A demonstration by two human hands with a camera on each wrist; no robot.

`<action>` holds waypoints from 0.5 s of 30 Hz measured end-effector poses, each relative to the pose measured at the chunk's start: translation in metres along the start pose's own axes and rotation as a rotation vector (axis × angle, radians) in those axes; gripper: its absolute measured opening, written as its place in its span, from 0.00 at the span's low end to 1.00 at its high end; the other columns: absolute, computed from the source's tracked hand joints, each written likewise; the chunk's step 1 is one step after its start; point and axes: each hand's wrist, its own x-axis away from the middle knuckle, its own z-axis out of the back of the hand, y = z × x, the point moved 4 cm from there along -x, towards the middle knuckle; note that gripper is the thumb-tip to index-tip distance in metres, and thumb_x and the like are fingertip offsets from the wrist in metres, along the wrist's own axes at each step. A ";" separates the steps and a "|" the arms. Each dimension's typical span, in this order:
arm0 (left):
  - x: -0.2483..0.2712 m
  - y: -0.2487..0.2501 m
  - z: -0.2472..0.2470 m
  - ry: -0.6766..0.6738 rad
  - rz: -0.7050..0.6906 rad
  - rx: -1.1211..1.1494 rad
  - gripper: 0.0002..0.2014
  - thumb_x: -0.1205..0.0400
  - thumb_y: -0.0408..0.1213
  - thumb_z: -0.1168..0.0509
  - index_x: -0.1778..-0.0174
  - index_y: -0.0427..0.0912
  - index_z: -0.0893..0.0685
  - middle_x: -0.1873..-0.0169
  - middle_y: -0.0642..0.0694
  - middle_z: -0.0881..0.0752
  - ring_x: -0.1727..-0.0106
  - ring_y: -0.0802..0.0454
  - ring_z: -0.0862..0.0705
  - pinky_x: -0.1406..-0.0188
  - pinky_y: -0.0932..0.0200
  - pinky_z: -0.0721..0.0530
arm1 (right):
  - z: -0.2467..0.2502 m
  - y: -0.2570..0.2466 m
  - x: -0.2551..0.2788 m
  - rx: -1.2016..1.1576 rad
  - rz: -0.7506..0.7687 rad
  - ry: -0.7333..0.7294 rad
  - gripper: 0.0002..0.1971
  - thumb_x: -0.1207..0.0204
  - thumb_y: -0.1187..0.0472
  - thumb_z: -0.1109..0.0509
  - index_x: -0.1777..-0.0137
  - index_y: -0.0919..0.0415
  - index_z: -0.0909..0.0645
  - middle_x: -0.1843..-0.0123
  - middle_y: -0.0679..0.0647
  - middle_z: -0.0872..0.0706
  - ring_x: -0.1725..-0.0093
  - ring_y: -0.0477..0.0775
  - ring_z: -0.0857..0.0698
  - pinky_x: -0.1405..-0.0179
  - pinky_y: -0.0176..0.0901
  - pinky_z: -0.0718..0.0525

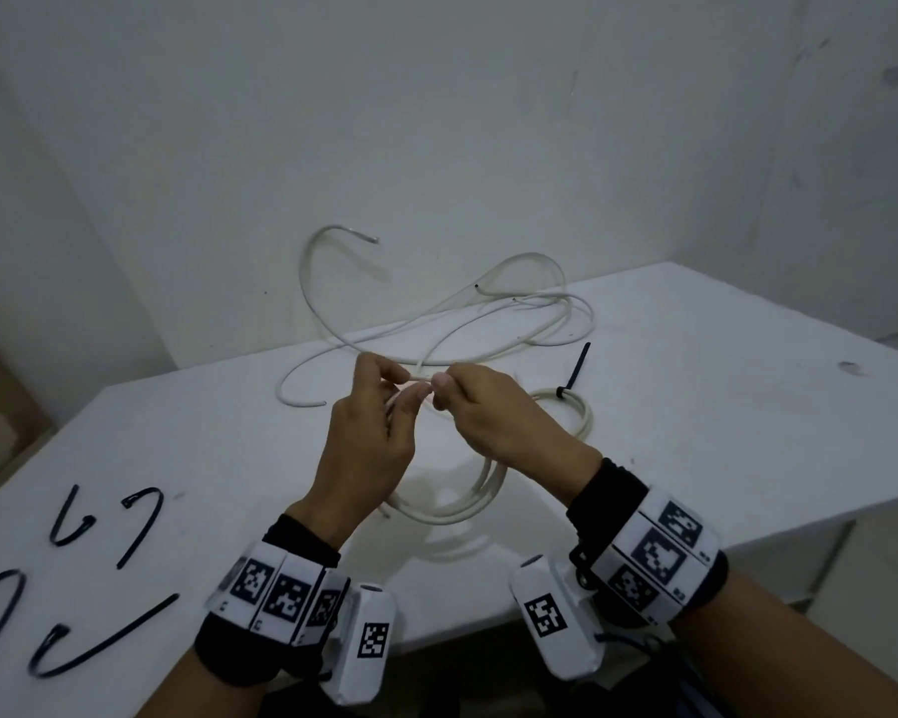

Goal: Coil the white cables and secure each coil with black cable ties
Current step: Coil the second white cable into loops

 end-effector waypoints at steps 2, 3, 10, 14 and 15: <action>-0.001 0.001 0.001 0.024 0.011 0.022 0.08 0.16 0.37 0.37 0.53 0.40 0.29 0.76 0.50 0.21 0.77 0.55 0.24 0.79 0.68 0.29 | -0.004 0.003 0.001 -0.134 -0.039 -0.001 0.17 0.14 0.52 0.49 0.51 0.60 0.22 0.61 0.47 0.20 0.59 0.53 0.16 0.64 0.43 0.19; -0.002 0.001 0.002 0.029 0.023 0.031 0.08 0.15 0.38 0.37 0.53 0.40 0.30 0.74 0.48 0.19 0.75 0.53 0.22 0.78 0.64 0.27 | -0.005 0.004 0.001 -0.195 -0.063 0.011 0.16 0.14 0.51 0.48 0.53 0.59 0.23 0.65 0.47 0.22 0.66 0.52 0.17 0.73 0.40 0.19; -0.007 -0.002 0.002 -0.038 0.117 0.096 0.08 0.12 0.41 0.46 0.58 0.50 0.31 0.73 0.53 0.18 0.74 0.59 0.22 0.69 0.55 0.22 | -0.010 0.001 0.008 -0.208 -0.011 -0.017 0.19 0.16 0.45 0.46 0.53 0.59 0.23 0.70 0.47 0.25 0.75 0.46 0.26 0.74 0.38 0.24; -0.010 0.001 0.004 -0.076 0.115 0.068 0.08 0.11 0.39 0.47 0.56 0.50 0.29 0.74 0.43 0.19 0.76 0.55 0.27 0.72 0.49 0.26 | -0.011 0.002 0.007 -0.240 0.016 -0.034 0.12 0.15 0.51 0.46 0.48 0.56 0.25 0.68 0.51 0.25 0.76 0.48 0.26 0.82 0.40 0.22; -0.012 0.001 0.004 -0.074 0.113 0.059 0.07 0.11 0.39 0.47 0.54 0.47 0.27 0.74 0.44 0.19 0.76 0.56 0.27 0.72 0.52 0.26 | -0.011 0.002 0.006 -0.219 0.034 -0.019 0.11 0.15 0.53 0.45 0.47 0.57 0.24 0.68 0.50 0.25 0.76 0.47 0.27 0.82 0.39 0.23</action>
